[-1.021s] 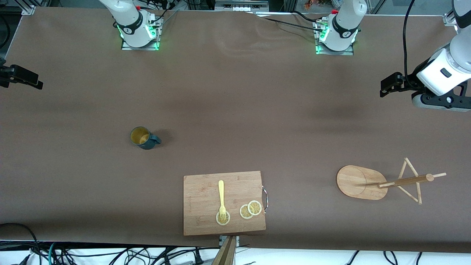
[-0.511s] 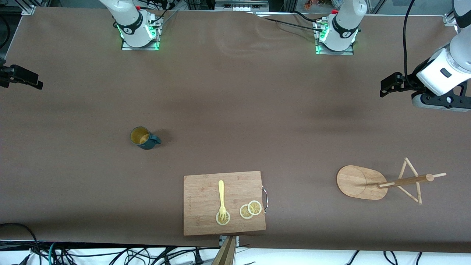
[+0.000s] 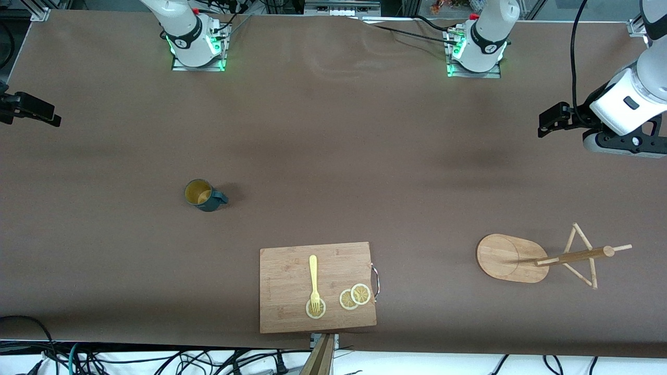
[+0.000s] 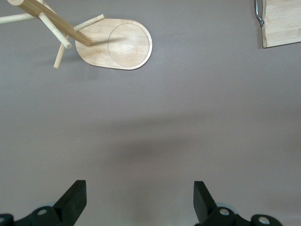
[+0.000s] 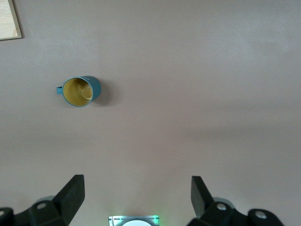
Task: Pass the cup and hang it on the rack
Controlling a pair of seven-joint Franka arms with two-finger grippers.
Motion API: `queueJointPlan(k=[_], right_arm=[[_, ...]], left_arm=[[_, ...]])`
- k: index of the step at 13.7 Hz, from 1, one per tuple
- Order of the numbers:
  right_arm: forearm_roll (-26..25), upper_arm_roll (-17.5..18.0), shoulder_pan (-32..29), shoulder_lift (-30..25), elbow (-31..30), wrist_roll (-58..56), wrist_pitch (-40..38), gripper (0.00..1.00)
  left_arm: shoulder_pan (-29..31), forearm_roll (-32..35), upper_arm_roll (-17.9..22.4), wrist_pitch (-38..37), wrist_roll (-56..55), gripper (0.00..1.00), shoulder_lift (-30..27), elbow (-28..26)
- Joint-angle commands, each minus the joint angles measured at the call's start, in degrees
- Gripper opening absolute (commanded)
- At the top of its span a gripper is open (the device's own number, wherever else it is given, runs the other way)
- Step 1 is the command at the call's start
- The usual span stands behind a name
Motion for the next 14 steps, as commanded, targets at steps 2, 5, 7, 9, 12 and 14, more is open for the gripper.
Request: queueJointPlan(k=[2,5,7,9,12,14], right_arm=[[0.75,0.00,-0.51,0.77,1.43,-0.89,-0.40,1.00],[0.75,0.00,-0.51,0.95,1.43,-0.98,-0.40,1.00],[0.84,0.00,-0.60,1.03,1.43,-0.89,-0.31,1.00],[0.84,0.00,-0.60,1.21,1.43,-0.89,-0.31,1.00],[0.84,0.09,-0.60,2.44,1.43,-0.89,-0.32,1.00],[0.75,0.00,-0.60,3.66,1.26,-0.80,0.21,1.00]], left_arm=[[0.30,-1.36,-0.21,-1.44,1.00,1.00,0.35,1.57],[0.30,-1.36,-0.21,-1.44,1.08,1.00,0.35,1.57],[0.30,-1.45,-0.12,-1.44,1.08,1.00,0.35,1.57],[0.30,-1.45,-0.21,-1.44,1.08,1.00,0.35,1.57],[0.30,-1.37,-0.21,-1.44,1.08,1.00,0.35,1.57],[0.30,-1.36,-0.21,-1.44,1.08,1.00,0.35,1.57]])
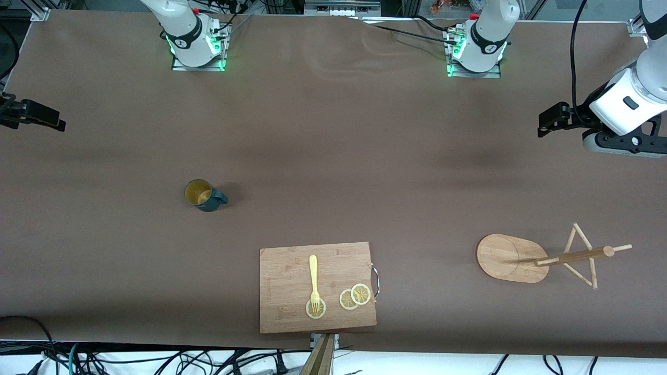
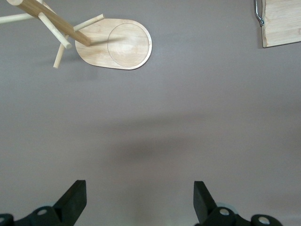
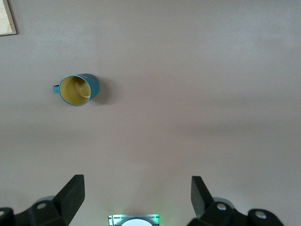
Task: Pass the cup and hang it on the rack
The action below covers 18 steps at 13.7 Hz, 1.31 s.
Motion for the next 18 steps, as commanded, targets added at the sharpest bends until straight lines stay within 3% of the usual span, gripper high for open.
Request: queueJointPlan(k=[1,9,18], right_arm=[[0.75,0.10,-0.54,1.77,1.25,-0.98,0.09,1.00],[0.67,0.10,-0.28,7.91,-0.32,-2.47,3.60,1.00],[1.02,1.59,1.91,8.10,-18.15,4.19,21.60,1.00]], left_arm=[[0.30,-1.45,-0.15,-1.41,1.08,1.00,0.35,1.57],[0.30,-1.36,-0.15,-1.76,1.26,1.00,0.35,1.57],[0.30,-1.45,-0.15,-1.85,1.00,1.00,0.35,1.65]])
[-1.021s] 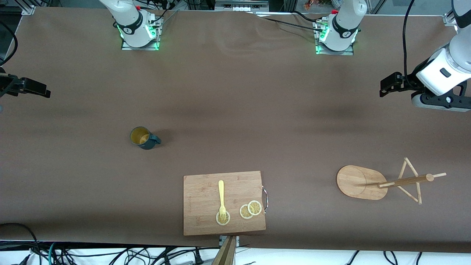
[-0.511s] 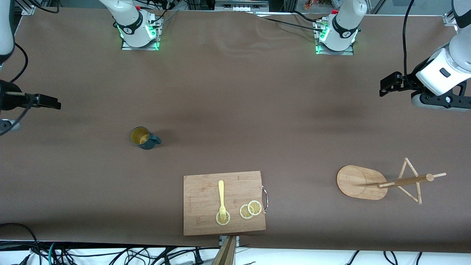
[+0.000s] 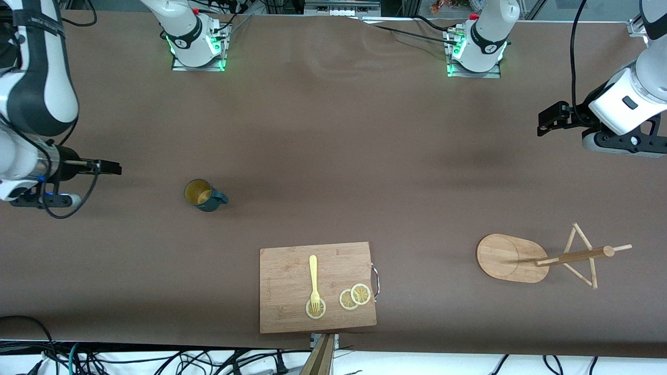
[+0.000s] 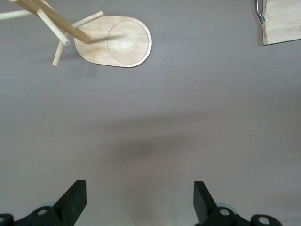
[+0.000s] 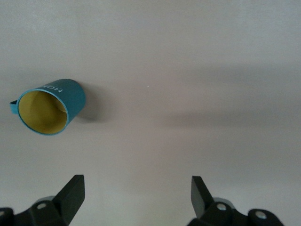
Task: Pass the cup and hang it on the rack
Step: 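Move the right gripper down toward the teal mug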
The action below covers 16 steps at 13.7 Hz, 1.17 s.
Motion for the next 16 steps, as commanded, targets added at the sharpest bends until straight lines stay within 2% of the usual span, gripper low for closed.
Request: queueJointPlan(k=[1,9,16], right_arm=[[0.88,0.69,1.19,-1.92,-7.28,3.99,6.00,1.00],[0.88,5.78,1.72,-1.22,-18.46,14.71,22.88,1.00],[0.88,7.28,1.89,2.56,-21.44,16.58,32.37,1.00]], left_arm=[[0.30,-1.45,-0.12,-1.22,0.65,1.00,0.35,1.60],[0.21,-1.45,-0.04,-1.13,0.56,1.00,0.08,1.60],[0.21,-1.45,-0.04,-1.04,0.56,1.00,0.00,1.60]])
